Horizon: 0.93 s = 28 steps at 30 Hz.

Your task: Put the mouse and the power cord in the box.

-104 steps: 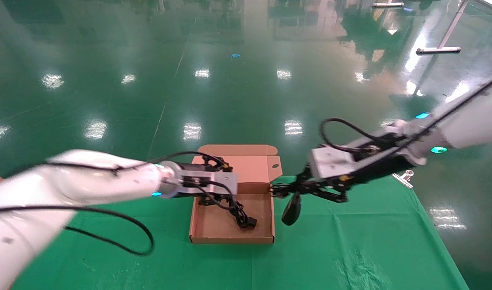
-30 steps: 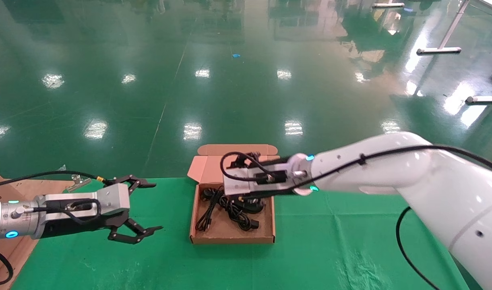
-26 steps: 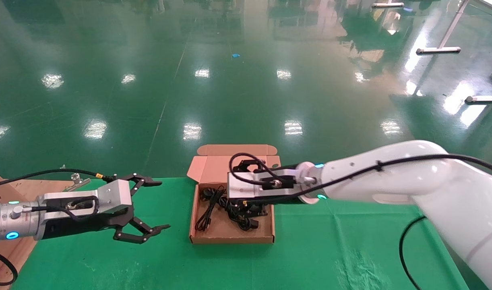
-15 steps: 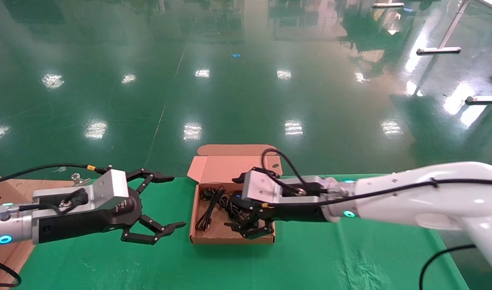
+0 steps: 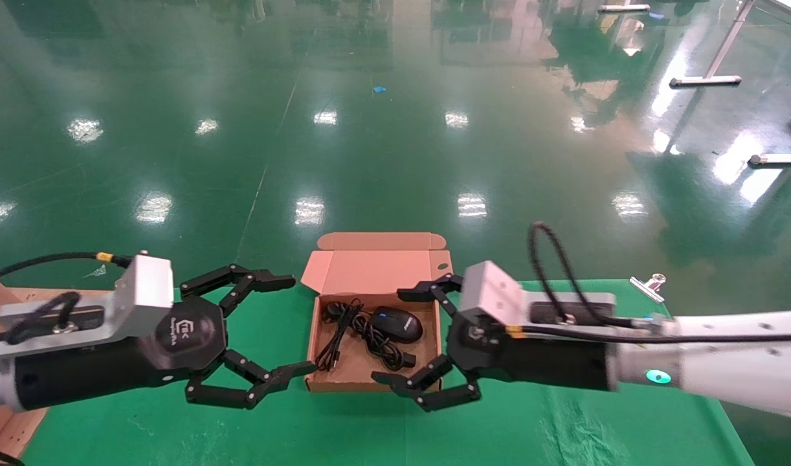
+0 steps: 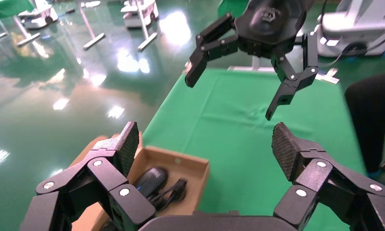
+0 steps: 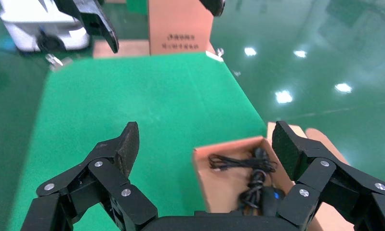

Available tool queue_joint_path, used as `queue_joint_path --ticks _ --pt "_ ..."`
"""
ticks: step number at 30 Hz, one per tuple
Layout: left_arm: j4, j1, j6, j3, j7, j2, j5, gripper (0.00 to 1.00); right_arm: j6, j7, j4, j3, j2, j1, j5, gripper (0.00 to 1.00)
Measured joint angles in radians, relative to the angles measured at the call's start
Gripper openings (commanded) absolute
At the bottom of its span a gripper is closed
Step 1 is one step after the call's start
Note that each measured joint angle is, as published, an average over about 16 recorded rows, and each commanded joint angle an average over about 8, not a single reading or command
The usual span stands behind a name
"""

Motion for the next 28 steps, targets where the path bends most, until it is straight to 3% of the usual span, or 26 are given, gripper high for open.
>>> queue_joint_path --ticks 21,28 --pt "-0.318 0.165 0.116 -0.227 -0.294 -0.089 -0.110 1.00 -0.254 0.166 0.241 0.314 0.264 -0.219 0.257 1.00" --pt "-0.367 0.190 0.133 -0.262 -0.339 -0.102 -0.127 1.00 -0.294 0.193 0.279 0.364 0.306 -0.255 0.299 1.00"
